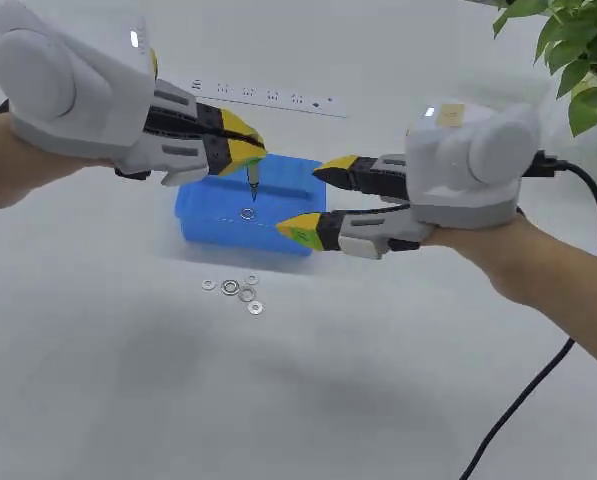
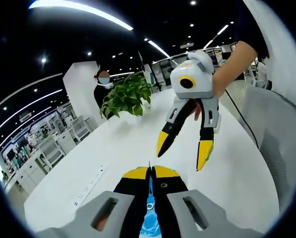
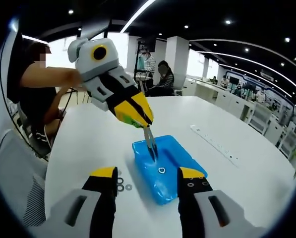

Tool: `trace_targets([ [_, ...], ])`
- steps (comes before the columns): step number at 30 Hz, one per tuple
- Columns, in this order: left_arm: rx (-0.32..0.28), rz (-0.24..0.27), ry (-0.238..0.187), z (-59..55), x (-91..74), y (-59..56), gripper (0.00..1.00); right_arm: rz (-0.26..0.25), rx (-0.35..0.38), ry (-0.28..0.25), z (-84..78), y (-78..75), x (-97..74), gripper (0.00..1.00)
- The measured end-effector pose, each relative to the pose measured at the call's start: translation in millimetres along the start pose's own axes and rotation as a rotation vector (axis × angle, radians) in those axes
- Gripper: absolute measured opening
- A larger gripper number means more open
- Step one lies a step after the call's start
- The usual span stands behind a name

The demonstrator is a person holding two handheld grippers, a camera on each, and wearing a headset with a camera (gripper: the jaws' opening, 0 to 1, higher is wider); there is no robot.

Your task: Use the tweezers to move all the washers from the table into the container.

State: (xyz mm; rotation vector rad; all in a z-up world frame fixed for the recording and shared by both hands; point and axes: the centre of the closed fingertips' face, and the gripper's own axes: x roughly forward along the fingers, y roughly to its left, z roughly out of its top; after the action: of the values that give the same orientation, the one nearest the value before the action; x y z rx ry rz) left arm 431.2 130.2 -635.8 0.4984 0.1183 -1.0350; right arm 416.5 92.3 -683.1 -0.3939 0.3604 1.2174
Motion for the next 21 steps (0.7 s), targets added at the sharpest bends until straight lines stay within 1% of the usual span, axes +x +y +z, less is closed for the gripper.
trace_targets([
  [1,-0.011,0.014,-0.006,2.3,-1.1,-0.2,0.05,-0.008,-0.002,-0.005,-1.5,-0.1,-4.4,0.52],
  [3,-0.026,0.024,-0.008,5.4,-2.7,-3.3,0.05,-0.028,0.001,-0.019,-4.2,-1.7,-12.0,0.56],
  [6,-0.031,0.021,0.005,6.2,-4.2,-11.4,0.05,-0.070,0.060,-0.042,-13.2,-3.7,-25.8,0.63],
  [8,-0.027,0.015,0.007,6.4,-5.8,-18.3,0.05,-0.074,0.084,-0.046,-20.6,-0.5,-32.8,0.69],
  [9,-0.039,0.016,0.009,6.3,-6.3,-20.6,0.05,-0.075,0.087,-0.043,-23.9,1.3,-34.9,0.71],
  [13,-0.044,0.019,0.021,5.7,-8.3,-33.6,0.05,-0.058,0.101,-0.018,-39.6,15.5,-42.1,0.80],
  [15,-0.042,0.011,0.010,7.8,-10.3,-42.9,0.05,-0.043,0.100,-0.010,-44.4,23.8,-44.2,0.84],
  [16,-0.043,0.005,0.000,9.7,-11.3,-48.4,0.05,-0.035,0.095,-0.003,-46.4,27.6,-44.8,0.86],
  [17,-0.044,0.003,-0.004,10.3,-11.8,-51.5,0.05,-0.017,0.078,0.008,-49.5,33.7,-45.7,0.87],
  [18,-0.043,0.002,-0.007,10.7,-11.9,-55.3,0.05,-0.007,0.067,0.015,-52.2,36.3,-46.5,0.88],
  [19,-0.043,-0.001,-0.008,10.6,-11.6,-58.0,0.05,-0.001,0.059,0.024,-55.4,39.7,-46.8,0.89],
  [21,-0.039,-0.012,-0.004,8.7,-9.4,-64.7,0.05,0.006,0.055,0.027,-58.1,44.1,-47.6,0.92],
])
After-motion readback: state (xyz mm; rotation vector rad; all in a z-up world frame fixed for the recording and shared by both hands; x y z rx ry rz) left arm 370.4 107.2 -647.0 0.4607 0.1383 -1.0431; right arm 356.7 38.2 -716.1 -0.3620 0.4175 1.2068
